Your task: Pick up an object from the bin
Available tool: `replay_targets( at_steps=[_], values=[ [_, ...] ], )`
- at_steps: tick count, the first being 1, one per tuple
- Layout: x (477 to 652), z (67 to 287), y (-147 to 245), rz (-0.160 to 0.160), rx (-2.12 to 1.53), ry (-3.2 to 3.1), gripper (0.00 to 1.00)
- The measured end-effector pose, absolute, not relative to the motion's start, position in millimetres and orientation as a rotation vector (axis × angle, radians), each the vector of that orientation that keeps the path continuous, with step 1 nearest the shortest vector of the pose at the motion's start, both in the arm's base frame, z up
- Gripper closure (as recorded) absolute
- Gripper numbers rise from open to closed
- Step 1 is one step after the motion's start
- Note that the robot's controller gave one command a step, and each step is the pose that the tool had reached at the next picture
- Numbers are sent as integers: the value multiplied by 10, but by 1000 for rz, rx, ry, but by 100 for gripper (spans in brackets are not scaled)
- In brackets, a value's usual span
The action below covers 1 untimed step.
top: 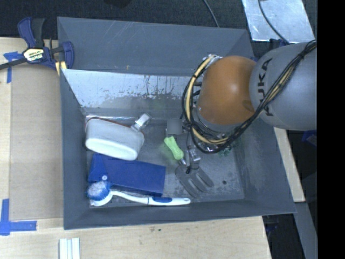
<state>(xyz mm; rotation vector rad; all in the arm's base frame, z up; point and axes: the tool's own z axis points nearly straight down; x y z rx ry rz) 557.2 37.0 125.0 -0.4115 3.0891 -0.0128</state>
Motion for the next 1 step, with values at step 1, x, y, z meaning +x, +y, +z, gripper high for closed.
replay_targets(
  at_steps=[1],
  values=[
    [5432, 1746, 839, 4, -462, 3091, 0]
  ],
)
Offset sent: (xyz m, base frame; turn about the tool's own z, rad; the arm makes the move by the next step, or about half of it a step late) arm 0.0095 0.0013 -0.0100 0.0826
